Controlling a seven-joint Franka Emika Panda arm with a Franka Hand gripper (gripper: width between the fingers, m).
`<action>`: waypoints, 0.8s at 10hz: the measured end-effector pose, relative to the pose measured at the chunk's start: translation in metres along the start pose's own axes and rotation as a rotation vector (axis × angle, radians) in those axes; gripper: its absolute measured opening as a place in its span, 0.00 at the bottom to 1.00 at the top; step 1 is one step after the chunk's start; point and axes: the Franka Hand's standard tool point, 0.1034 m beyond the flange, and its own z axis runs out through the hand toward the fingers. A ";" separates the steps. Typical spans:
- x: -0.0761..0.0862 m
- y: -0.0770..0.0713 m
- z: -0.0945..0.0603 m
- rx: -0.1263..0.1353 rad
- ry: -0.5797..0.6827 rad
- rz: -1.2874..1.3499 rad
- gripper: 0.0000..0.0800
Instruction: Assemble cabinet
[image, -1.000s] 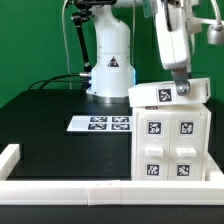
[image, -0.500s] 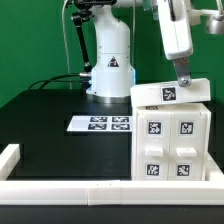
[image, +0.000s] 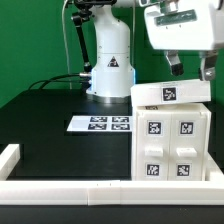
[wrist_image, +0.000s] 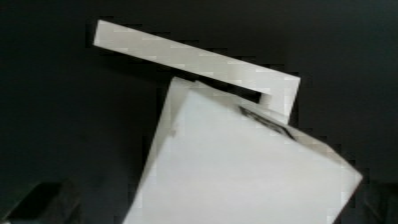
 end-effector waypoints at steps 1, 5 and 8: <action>0.000 0.000 0.000 -0.001 0.000 -0.045 1.00; 0.001 0.001 0.001 -0.007 0.007 -0.359 1.00; 0.003 0.001 -0.001 -0.017 0.024 -0.729 1.00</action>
Offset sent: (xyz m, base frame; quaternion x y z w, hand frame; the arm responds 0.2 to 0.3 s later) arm 0.0000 0.0000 0.0000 0.0000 0.0000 -0.1938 0.9810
